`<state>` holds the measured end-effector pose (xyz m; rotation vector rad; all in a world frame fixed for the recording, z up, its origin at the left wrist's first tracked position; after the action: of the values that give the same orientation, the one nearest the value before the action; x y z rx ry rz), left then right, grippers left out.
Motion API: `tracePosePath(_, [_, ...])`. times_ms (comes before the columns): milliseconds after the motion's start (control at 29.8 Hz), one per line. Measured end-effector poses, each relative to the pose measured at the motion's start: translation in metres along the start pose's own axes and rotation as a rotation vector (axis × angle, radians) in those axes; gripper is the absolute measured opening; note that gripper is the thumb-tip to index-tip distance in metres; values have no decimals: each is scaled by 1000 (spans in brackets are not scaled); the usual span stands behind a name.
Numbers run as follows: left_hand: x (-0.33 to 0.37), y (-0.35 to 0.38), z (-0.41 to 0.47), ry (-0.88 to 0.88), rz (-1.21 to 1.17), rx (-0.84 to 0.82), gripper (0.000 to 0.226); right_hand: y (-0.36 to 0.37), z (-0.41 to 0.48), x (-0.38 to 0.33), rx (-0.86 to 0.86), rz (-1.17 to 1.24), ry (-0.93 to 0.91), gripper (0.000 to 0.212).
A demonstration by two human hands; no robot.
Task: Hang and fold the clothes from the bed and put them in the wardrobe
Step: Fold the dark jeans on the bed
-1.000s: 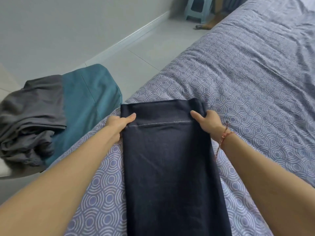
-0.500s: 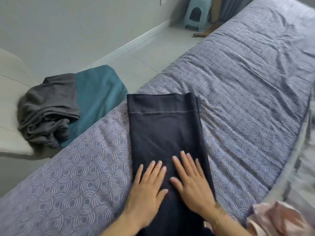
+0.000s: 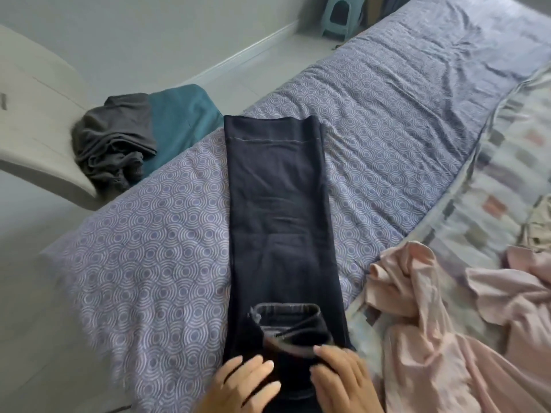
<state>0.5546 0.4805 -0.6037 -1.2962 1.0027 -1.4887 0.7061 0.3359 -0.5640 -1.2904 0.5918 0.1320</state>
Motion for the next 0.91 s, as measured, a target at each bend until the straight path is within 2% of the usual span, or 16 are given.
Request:
tracePosePath(67, [0, 10, -1, -64, 47, -138, 29, 8, -13, -5, -43, -55, -76, 17])
tracePosePath(134, [-7, 16, 12, -144, 54, -373, 54, 21, -15, 1, -331, -144, -69, 27])
tracePosePath(168, [-9, 16, 18, -180, 55, -476, 61, 28, -17, 1, -517, -193, -45, 43])
tracePosePath(235, [-17, 20, 27, -230, 3, -631, 62, 38, -16, 3, -782, -250, 19, 66])
tracePosePath(302, [-14, 17, 29, -296, -66, -753, 60, 39, -25, -16, -873, -271, 90, 80])
tracePosePath(369, [-12, 15, 30, -361, -54, -745, 61, 43, -42, -28, -871, -302, 46, 78])
tracePosePath(436, [-11, 12, 31, -335, -35, -728, 71, 43, -60, -37, -846, -382, -44, 59])
tracePosePath(504, [-9, 11, 33, -307, -76, -700, 75, 44, -73, -41, -804, -441, -113, 50])
tracePosePath(571, [-10, 9, 35, -328, -81, -726, 63, 37, -72, -47, -857, -419, -96, 41])
tracePosePath(638, [-10, 4, 37, -352, -200, -774, 58, 20, -53, -55, -894, -379, -76, 20])
tracePosePath(672, [-12, 0, 40, -360, -267, -801, 56, 9, -37, -56, -914, -321, -47, 25])
tracePosePath(739, [-19, -9, 49, -445, -604, -830, 49, -22, 3, -55, -988, -157, 35, 27])
tracePosePath(806, [-41, -15, 49, -591, -1022, -733, 50, -56, 55, -46, -935, -42, 47, 27])
tracePosePath(907, [-94, -11, 39, -896, -1342, -540, 47, -98, 138, -27, -837, 44, 45, 33])
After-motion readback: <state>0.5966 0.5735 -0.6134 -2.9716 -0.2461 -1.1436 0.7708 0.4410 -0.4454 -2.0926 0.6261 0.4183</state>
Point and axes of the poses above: each hand's wrist, its own z-axis towards the middle knuckle, its own y-axis out of the palm, x = y × z, the point moved 1 cm from there along z, towards the middle knuckle, and after that the axes turned 15 degrees about -x, right-handed, at the moved point
